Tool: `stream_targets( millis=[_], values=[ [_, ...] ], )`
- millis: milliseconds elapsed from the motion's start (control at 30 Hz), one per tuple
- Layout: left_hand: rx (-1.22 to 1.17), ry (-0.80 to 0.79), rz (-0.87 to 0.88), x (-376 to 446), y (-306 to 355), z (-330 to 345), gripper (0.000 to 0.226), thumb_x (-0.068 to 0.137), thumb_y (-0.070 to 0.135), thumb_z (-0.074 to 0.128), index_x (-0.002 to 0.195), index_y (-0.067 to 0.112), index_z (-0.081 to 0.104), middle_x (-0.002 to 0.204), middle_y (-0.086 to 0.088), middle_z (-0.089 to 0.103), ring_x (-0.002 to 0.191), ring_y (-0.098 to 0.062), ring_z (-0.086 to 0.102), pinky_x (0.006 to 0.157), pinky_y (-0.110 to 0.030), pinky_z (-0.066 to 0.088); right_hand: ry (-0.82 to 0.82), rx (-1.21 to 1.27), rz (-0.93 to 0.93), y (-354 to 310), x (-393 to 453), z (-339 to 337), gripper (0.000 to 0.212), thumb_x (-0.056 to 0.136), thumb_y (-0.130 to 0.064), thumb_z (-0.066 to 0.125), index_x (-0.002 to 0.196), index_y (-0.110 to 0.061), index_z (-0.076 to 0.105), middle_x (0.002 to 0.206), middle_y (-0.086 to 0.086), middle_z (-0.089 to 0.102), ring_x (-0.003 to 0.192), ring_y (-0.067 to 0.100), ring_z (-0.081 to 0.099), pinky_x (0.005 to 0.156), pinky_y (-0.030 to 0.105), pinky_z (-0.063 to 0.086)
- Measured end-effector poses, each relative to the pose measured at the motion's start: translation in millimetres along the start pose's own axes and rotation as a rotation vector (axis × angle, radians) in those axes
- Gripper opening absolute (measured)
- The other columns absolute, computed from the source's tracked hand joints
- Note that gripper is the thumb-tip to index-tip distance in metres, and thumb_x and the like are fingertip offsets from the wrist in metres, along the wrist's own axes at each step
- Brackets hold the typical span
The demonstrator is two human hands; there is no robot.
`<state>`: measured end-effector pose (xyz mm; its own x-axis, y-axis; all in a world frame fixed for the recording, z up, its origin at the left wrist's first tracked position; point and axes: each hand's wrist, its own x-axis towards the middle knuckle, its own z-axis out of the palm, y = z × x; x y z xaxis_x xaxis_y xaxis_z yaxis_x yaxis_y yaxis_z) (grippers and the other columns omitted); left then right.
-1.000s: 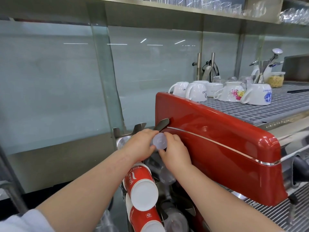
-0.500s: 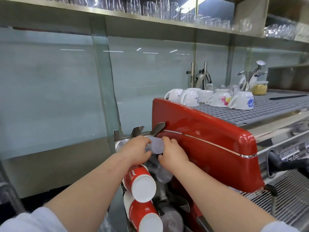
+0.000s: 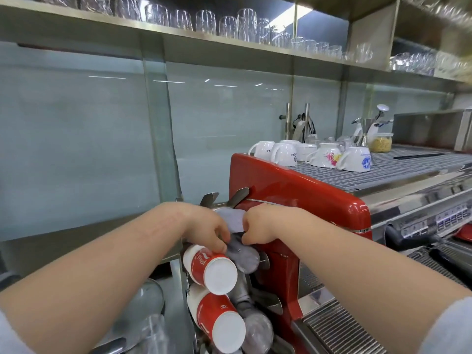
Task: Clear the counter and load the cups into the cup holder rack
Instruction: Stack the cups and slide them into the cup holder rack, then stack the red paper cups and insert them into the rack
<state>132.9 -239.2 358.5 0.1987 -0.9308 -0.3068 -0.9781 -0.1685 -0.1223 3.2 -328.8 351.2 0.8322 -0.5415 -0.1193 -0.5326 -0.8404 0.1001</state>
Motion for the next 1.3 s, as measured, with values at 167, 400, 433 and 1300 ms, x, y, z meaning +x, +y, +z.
stream_targets(
  millis=[167,400,433,1300],
  values=[
    [0.039,0.065,0.089,-31,13,-7,0.04,0.09,0.049,0.052,0.13,0.041,0.05,0.119,0.016,0.063,0.1,-0.01,0.056,0.089,-0.029,0.044,-0.044,-0.035,-0.062,9,-31,6,0.044,0.087,-0.046,0.053,0.119,-0.018,0.063,0.117,0.007,0.065,0.104,0.028,0.061,0.089,0.038,0.051],
    [0.071,0.112,0.285,-54,59,12,0.038,0.087,0.055,0.051,0.123,0.044,0.053,0.103,0.022,0.058,0.09,-0.003,0.055,0.088,-0.03,0.049,-0.1,0.041,-0.091,29,-86,29,0.047,0.087,-0.055,0.054,0.129,-0.035,0.053,0.115,-0.008,0.061,0.102,0.017,0.058,0.089,0.034,0.05],
    [0.065,0.117,0.316,-54,68,17,0.037,0.088,0.054,0.051,0.123,0.043,0.053,0.101,0.021,0.056,0.089,-0.002,0.053,0.087,-0.027,0.047,-0.134,0.079,-0.08,32,-91,36,0.048,0.084,-0.057,0.055,0.128,-0.038,0.052,0.112,-0.009,0.06,0.1,0.018,0.061,0.088,0.038,0.053],
    [-0.66,0.121,0.181,10,169,308,0.057,0.079,0.039,0.068,0.131,0.028,0.048,0.112,0.005,0.059,0.103,-0.01,0.052,0.08,-0.014,0.038,-0.144,0.683,0.052,32,-145,299,0.065,0.08,-0.027,0.066,0.139,-0.023,0.038,0.132,0.006,0.052,0.124,0.024,0.051,0.102,0.036,0.043]
  ],
)
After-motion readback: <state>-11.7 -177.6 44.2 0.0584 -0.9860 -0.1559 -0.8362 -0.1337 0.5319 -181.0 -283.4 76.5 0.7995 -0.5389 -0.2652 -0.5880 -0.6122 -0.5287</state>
